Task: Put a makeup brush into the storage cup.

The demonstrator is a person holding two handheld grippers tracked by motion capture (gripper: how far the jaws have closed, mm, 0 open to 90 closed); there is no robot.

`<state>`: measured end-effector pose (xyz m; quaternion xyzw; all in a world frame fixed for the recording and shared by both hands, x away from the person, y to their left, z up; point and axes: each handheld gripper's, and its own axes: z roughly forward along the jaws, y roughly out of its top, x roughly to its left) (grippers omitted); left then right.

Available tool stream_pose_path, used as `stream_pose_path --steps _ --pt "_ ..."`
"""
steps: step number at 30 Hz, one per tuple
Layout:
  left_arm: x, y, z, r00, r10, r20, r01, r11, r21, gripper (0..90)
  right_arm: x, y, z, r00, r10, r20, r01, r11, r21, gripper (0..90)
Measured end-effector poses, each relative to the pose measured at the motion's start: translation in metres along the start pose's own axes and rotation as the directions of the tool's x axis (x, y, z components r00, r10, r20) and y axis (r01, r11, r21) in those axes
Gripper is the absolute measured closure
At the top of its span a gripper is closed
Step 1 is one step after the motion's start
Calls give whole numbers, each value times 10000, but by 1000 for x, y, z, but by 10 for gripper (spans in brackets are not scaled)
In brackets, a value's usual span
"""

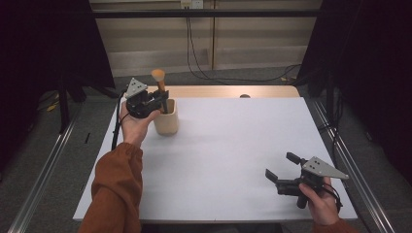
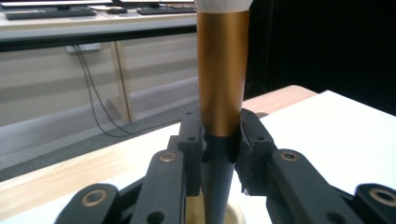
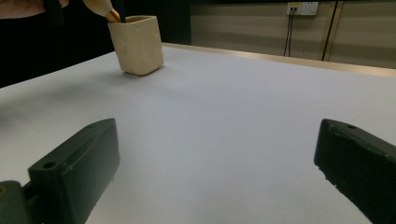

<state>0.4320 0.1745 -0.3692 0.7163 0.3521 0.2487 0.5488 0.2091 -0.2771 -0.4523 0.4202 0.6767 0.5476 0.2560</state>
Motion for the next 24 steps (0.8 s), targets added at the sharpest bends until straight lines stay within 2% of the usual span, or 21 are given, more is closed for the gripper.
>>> stream_pose_path --steps 5,8,15,17,24 --pt "-2 -4 5 9999 -41 115 38 9996 263 742 -1 0 -1 10000 -20 5 20 10000 -2 0" --pt "-4 -7 7 9998 117 170 -126 9987 489 742 -1 0 -1 10000 -30 49 30 10000 -1 0" --pt "-3 -12 11 9996 -105 264 91 9985 537 742 0 -1 0 10000 -14 24 14 10000 29 0" --pt "-3 -13 11 9996 37 266 -55 9975 700 742 -1 -1 0 10000 31 21 -31 10000 12 0" --pt "-1 -22 13 9995 -10 306 -18 9959 906 741 -2 -1 0 10000 8 27 -8 10000 23 0"
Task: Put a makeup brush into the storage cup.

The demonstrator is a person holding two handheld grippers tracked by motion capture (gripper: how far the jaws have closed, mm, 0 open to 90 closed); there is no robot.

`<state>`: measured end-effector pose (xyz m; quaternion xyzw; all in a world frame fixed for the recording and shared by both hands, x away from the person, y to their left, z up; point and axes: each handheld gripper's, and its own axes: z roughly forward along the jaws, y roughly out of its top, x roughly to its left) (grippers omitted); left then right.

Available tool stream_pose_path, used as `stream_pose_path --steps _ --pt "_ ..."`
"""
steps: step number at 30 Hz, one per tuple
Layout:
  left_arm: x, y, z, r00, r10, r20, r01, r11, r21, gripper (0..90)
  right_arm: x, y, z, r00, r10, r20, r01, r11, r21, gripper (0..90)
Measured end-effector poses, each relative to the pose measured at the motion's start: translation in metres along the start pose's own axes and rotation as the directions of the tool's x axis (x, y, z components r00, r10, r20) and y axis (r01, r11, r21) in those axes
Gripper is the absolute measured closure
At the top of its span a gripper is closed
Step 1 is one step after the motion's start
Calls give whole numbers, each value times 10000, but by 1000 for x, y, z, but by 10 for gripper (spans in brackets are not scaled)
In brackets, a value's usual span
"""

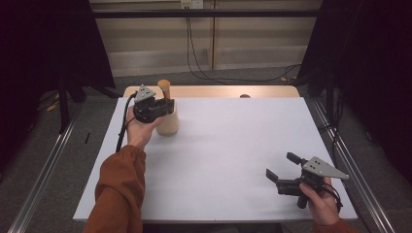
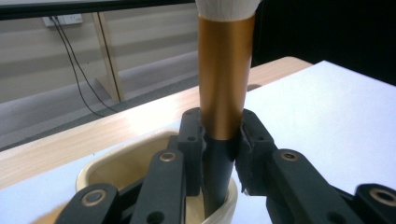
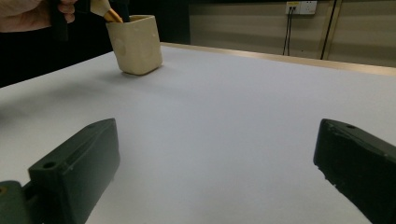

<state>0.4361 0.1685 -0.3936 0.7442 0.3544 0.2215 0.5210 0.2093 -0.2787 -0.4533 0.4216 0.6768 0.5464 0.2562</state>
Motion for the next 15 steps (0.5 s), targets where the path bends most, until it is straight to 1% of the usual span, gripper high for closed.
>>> stream_pose_path --steps 5,8,10,13,15 --pt "-1 -2 1 9999 128 -11 -127 9997 193 739 1 0 1 10000 -4 -32 5 10000 23 0" --pt "0 -1 1 10000 41 64 -42 9997 241 738 0 -1 1 10000 -26 -41 26 10000 42 0" --pt "0 -1 1 9999 118 23 -119 9995 288 735 0 -1 1 10000 -24 -40 24 10000 54 0" --pt "2 -2 2 9999 110 -77 -107 9994 327 711 0 0 1 10000 -13 -31 13 10000 37 0" --pt "1 -1 1 10000 72 -29 -71 9995 318 700 0 0 1 10000 15 -41 -15 10000 6 0"
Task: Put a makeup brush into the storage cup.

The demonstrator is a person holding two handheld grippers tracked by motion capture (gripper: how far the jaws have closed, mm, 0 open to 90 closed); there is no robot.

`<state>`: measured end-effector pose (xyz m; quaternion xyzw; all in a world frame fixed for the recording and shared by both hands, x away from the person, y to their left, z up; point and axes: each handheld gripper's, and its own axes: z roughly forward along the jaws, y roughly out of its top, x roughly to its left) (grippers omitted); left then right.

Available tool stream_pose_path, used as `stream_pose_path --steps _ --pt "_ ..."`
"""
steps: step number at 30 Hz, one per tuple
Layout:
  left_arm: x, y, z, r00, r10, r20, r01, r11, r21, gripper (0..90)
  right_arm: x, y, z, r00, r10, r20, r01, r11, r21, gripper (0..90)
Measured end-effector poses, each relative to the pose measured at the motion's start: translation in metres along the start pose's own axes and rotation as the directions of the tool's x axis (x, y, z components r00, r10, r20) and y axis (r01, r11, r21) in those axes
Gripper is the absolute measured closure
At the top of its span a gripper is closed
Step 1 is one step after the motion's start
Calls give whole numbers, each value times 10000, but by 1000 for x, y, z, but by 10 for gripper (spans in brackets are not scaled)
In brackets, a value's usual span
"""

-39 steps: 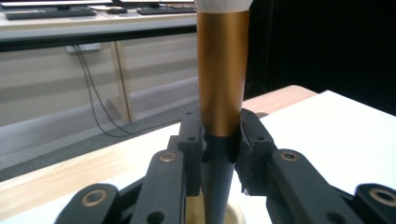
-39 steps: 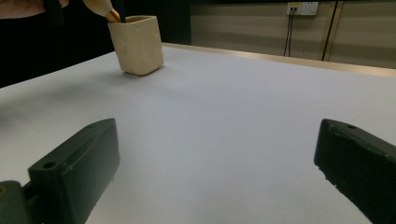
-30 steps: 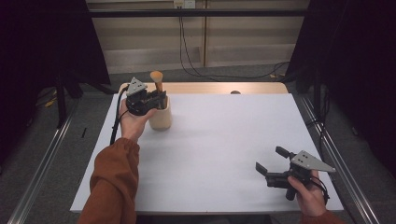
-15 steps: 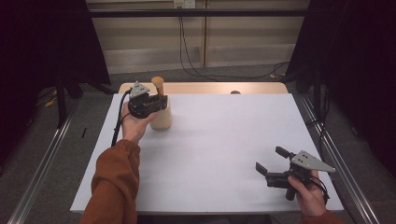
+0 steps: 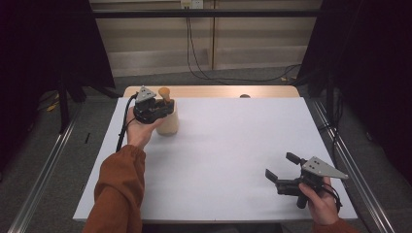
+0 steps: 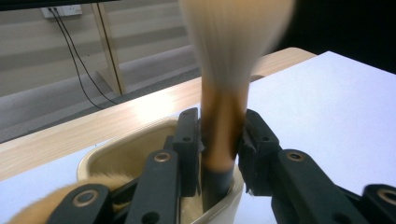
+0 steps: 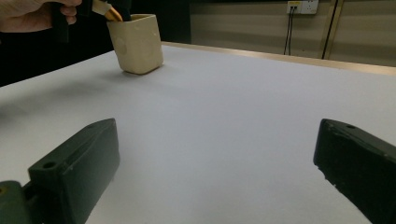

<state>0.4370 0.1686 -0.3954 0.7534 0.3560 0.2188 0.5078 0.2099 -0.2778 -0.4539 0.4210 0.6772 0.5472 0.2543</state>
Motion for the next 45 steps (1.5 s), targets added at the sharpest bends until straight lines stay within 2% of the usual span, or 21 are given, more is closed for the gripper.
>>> stream_pose_path --steps 5,10,17,19,26,32,39,41,44,45 --pt "-2 0 0 10000 36 -32 -36 10000 -53 625 0 0 0 10000 -21 -20 21 10000 35 0" --pt "-6 1 -2 10000 87 -22 -87 9999 -99 482 0 0 0 10000 -5 5 5 10000 23 0" --pt "-8 3 -4 9997 254 0 -254 9995 -212 337 -2 -1 1 10000 11 -8 -11 10000 -33 0" --pt "-7 3 -5 10000 63 21 -62 9996 -285 268 -3 -1 1 10000 30 -14 -30 10000 -4 0" --pt "-10 4 -7 9999 121 51 -120 9997 -200 117 -6 -2 4 10000 -10 -20 11 10000 61 0" --pt "-16 2 -14 9998 -66 212 75 9991 -429 43 -5 -2 4 10000 -26 10 26 10000 34 0" --pt "-21 0 -28 9989 -165 443 194 9976 -667 27 -5 -2 3 10000 -24 66 23 10000 12 0" --pt "-24 -2 -33 9987 93 494 -52 9966 -825 22 -4 -2 3 9999 -47 100 47 10000 33 0" --pt "-25 -6 -39 9985 95 538 -48 9962 -865 18 -4 -2 2 9999 -59 136 59 10000 -4 0" --pt "-26 -8 -40 9991 157 383 -126 9967 -798 21 -3 -1 1 9999 -48 151 49 10000 -22 0"
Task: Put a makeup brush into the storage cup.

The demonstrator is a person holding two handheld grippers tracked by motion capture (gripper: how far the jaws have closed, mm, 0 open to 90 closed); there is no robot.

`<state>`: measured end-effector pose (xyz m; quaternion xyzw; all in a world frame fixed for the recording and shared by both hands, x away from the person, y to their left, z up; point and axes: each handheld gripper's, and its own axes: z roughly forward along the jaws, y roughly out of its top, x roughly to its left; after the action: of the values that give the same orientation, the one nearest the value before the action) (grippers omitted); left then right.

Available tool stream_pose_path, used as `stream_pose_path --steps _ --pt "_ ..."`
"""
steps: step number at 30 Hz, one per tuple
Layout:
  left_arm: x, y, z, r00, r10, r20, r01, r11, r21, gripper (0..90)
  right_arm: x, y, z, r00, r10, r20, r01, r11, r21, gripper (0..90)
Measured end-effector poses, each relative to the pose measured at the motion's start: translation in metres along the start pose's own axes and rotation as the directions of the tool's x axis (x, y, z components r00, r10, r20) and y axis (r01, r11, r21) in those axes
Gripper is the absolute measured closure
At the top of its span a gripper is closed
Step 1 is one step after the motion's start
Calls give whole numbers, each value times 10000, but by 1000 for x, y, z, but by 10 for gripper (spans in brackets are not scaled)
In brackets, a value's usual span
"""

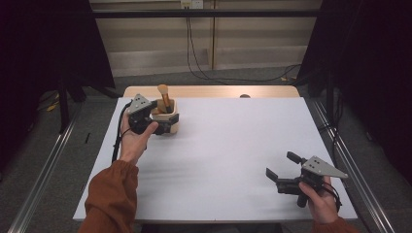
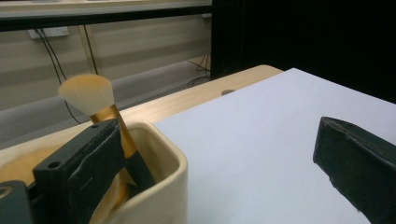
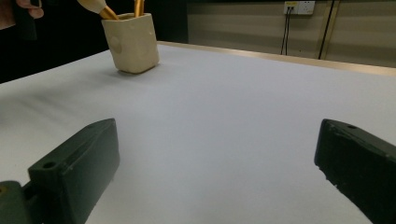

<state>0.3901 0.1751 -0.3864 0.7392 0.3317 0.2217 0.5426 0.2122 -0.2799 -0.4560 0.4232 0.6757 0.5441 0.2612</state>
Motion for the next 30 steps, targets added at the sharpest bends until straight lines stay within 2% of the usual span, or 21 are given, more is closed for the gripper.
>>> stream_pose_path --steps 2,4,7,8,9,10,17,21,25,28,30 --pt "-1 -3 -3 9999 154 -73 -152 9997 190 29 1 0 -1 10000 -46 25 46 10000 -16 0" --pt "-3 -6 -8 10000 -16 3 16 10000 20 35 1 0 -2 9999 -101 78 102 9999 -40 0" --pt "-6 -8 -14 10000 23 93 -23 10000 -70 35 2 0 -2 9999 -98 112 99 9999 -64 0" --pt "-7 -9 -16 10000 78 57 -78 9999 -66 35 2 0 -2 9998 -95 149 96 9999 -82 0" --pt "-8 -10 -19 9999 47 -152 -48 9999 -91 35 2 0 -2 9998 -105 138 107 9999 -115 0" --pt "-11 -13 -21 9999 21 -136 -24 9998 -206 35 2 0 -2 9998 -126 120 128 9998 -119 0" --pt "-22 -25 -32 9997 124 191 -124 9999 -34 35 2 0 -4 9998 -172 126 175 9997 -191 0" --pt "-20 -32 -37 9999 78 75 -79 9999 115 35 2 0 -4 9998 -173 136 176 9995 -263 0" --pt "-17 -37 -45 9995 -256 173 255 9997 28 36 2 0 -5 9997 -202 128 206 9993 -318 0" --pt "-20 -41 -51 9999 20 125 -22 9999 120 36 3 1 -5 9995 -253 186 259 9992 -312 0" --pt "-19 -43 -55 9998 -76 169 76 10000 -26 35 1 1 -6 9995 -270 188 275 9991 -308 0"
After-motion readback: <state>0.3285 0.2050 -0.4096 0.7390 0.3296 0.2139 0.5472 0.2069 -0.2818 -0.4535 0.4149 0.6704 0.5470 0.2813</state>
